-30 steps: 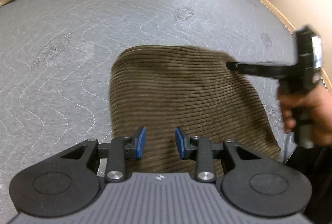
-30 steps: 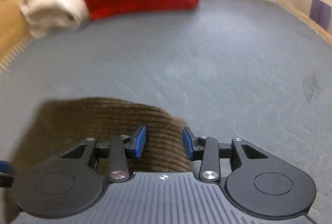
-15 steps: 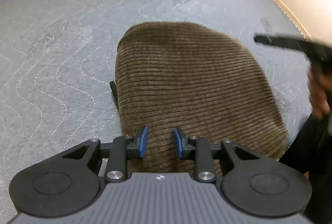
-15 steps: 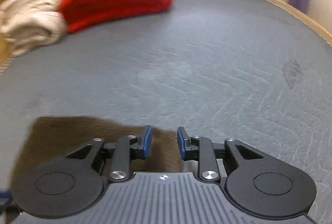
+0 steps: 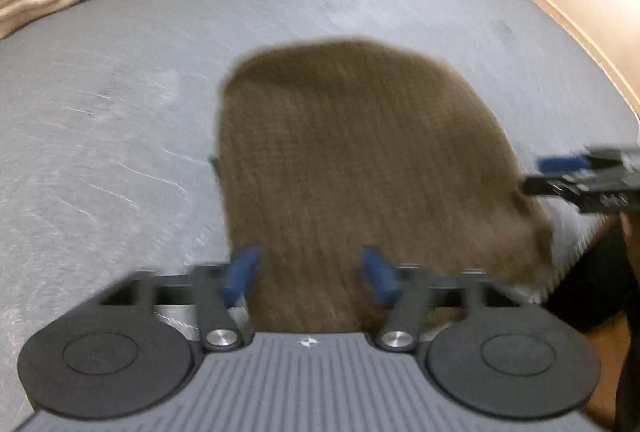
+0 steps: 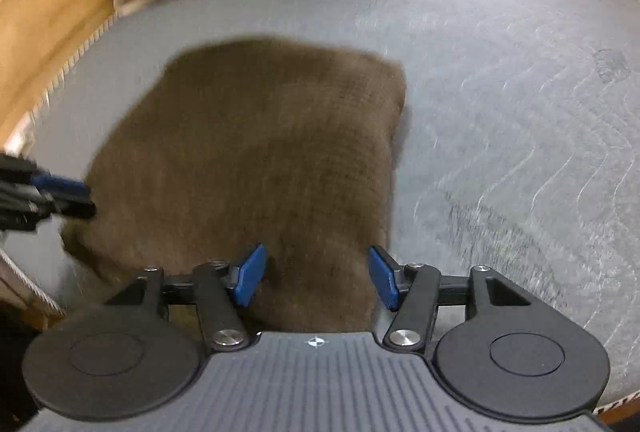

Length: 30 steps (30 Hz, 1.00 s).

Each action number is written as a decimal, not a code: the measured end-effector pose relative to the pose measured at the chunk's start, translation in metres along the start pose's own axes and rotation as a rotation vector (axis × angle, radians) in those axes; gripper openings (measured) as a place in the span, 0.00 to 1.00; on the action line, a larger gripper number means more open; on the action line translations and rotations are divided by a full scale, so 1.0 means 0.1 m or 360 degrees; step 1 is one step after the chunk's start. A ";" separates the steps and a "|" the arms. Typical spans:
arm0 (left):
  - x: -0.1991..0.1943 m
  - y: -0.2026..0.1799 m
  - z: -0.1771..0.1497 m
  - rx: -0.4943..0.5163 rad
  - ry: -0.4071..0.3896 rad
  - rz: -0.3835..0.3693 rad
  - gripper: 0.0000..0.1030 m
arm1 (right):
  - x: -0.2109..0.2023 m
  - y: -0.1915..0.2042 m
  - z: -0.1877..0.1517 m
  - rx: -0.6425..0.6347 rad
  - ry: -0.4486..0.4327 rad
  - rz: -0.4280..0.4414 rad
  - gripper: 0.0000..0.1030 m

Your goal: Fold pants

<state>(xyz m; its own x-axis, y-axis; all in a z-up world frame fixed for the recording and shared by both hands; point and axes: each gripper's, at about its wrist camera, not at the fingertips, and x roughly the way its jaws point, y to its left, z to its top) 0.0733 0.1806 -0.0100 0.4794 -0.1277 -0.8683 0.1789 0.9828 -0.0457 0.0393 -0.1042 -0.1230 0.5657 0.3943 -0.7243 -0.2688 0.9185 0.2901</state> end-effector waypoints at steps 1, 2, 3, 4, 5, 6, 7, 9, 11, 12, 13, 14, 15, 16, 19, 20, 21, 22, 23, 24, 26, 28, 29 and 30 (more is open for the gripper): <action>0.00 0.02 0.03 -0.0031 -0.0027 0.0047 0.85 | -0.02 -0.04 0.05 0.0032 -0.0046 -0.0023 0.74; 0.02 0.04 0.07 -0.0069 -0.0047 0.0095 0.85 | -0.02 -0.09 0.07 0.0073 -0.0076 -0.0034 0.81; 0.05 0.07 0.10 -0.0116 -0.0054 0.0128 0.87 | 0.00 -0.14 0.09 0.0113 -0.0085 -0.0034 0.83; 0.10 0.11 0.12 -0.0178 -0.0048 0.0144 0.90 | 0.03 -0.19 0.10 0.0162 -0.0069 -0.0017 0.83; 0.14 0.17 0.15 -0.0255 -0.0034 0.0140 0.98 | 0.12 -0.23 0.11 0.0211 -0.0036 0.0010 0.83; 0.20 0.23 0.17 -0.0331 -0.0030 0.0117 1.00 | 0.20 -0.26 0.11 0.0261 0.0002 0.0039 0.83; 0.25 0.28 0.17 -0.0394 -0.0034 0.0090 1.00 | 0.29 -0.29 0.12 0.0302 0.0038 0.0063 0.83; 0.40 0.41 0.14 -0.0542 -0.0006 0.0028 1.00 | 0.44 -0.33 0.14 0.0355 0.0087 0.0103 0.83; 0.58 0.51 0.11 -0.0668 0.0055 -0.0036 1.00 | 0.51 -0.36 0.15 0.0424 0.0117 0.0162 0.84; 0.64 0.54 0.12 -0.0700 0.0079 -0.0065 1.00 | 0.56 -0.38 0.15 0.0459 0.0133 0.0190 0.85; 0.70 0.56 0.13 -0.0711 0.0100 -0.0090 1.00 | 0.60 -0.40 0.15 0.0482 0.0148 0.0219 0.86; 0.77 0.57 0.15 -0.0705 0.0118 -0.0117 1.00 | 0.64 -0.41 0.16 0.0493 0.0166 0.0249 0.87; 0.82 0.58 0.15 -0.0695 0.0132 -0.0148 1.00 | 0.69 -0.43 0.17 0.0499 0.0188 0.0280 0.88; 0.88 0.58 0.15 -0.0686 0.0151 -0.0182 1.00 | 0.73 -0.44 0.18 0.0502 0.0209 0.0303 0.89; 1.02 0.62 0.15 -0.0693 0.0195 -0.0249 1.00 | 0.83 -0.47 0.23 0.0517 0.0258 0.0384 0.90; 1.05 0.64 0.15 -0.0702 0.0198 -0.0274 1.00 | 0.84 -0.47 0.26 0.0515 0.0259 0.0404 0.89; 1.08 0.66 0.15 -0.0712 0.0204 -0.0298 1.00 | 0.86 -0.44 0.29 0.0497 0.0249 0.0427 0.87; 1.11 0.67 0.16 -0.0720 0.0214 -0.0327 1.00 | 0.86 -0.41 0.31 0.0467 0.0246 0.0424 0.85; 1.13 0.66 0.17 -0.0718 0.0219 -0.0354 0.99 | 0.86 -0.38 0.33 0.0436 0.0234 0.0423 0.78; 1.15 0.65 0.20 -0.0708 0.0219 -0.0382 0.96 | 0.85 -0.36 0.35 0.0407 0.0218 0.0428 0.74; 1.18 0.60 0.23 -0.0671 0.0232 -0.0392 0.96 | 0.81 -0.34 0.38 0.0393 0.0185 0.0443 0.59; 1.19 0.58 0.27 -0.0658 0.0250 -0.0393 0.92 | 0.75 -0.34 0.42 0.0382 0.0145 0.0464 0.51; 1.18 0.57 0.29 -0.0658 0.0255 -0.0391 0.88 | 0.71 -0.34 0.44 0.0370 0.0116 0.0478 0.48; 1.18 0.57 0.32 -0.0662 0.0256 -0.0387 0.82 | 0.66 -0.33 0.47 0.0360 0.0079 0.0496 0.46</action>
<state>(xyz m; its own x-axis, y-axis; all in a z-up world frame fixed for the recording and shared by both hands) 0.1672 0.2175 -0.0994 0.3224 -0.3695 -0.8715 -0.1042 0.9012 -0.4206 0.1221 -0.1072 -0.1514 0.4440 0.6585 -0.6076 -0.2398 0.7408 0.6275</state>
